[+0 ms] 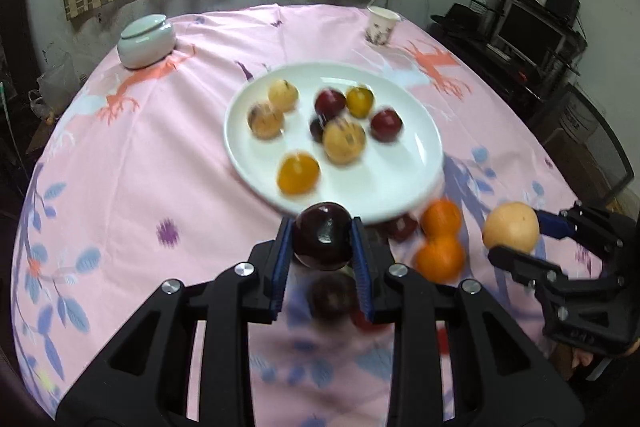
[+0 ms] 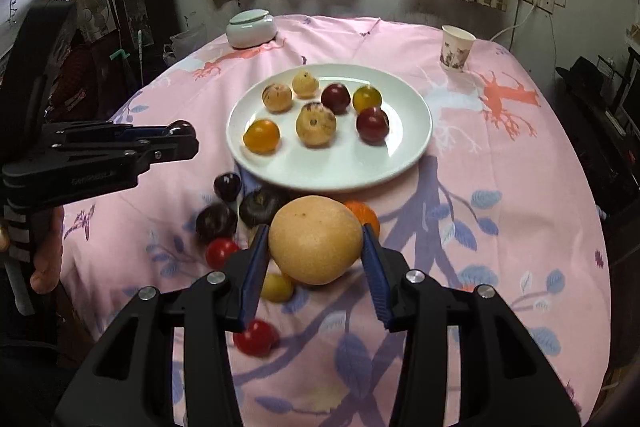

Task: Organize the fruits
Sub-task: 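Lower both held fruits onto the white plate and open both grippers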

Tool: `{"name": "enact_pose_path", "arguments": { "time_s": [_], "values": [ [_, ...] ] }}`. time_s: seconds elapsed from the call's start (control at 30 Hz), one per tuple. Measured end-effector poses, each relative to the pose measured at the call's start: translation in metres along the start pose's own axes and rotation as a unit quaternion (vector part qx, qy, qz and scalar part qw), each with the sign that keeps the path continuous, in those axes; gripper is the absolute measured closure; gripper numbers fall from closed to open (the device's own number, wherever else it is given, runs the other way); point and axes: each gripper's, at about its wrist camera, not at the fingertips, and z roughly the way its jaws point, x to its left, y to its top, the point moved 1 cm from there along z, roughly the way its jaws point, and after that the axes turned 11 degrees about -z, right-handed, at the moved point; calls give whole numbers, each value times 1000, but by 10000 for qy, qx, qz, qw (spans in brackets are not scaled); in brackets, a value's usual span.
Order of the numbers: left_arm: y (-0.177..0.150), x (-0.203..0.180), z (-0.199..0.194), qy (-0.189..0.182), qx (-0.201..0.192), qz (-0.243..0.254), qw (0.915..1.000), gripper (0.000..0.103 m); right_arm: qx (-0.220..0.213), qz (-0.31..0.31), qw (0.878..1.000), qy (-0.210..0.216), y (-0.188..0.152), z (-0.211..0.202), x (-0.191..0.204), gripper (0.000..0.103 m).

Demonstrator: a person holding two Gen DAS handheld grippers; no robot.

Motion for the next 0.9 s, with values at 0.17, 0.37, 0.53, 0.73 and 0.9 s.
{"name": "enact_pose_path", "arguments": {
  "time_s": [0.17,0.37,0.53,0.73,0.9],
  "values": [
    [62,-2,34,226,-31,-26,9997,74,-126,-131,9998,-78,59,40,-24,57],
    [93,6,88,169,408,-338,9985,74,231,-64,9997,-102,96,106,-51,57],
    [99,5,113,174,574,-306,9977,74,420,-264,9988,-60,103,131,-55,57],
    [106,6,130,171,696,-375,9967,74,505,-410,9979,-24,106,146,-56,57],
    [108,4,135,272,725,-326,9965,71,581,-542,9968,-124,106,156,-54,53]
  ]
}}
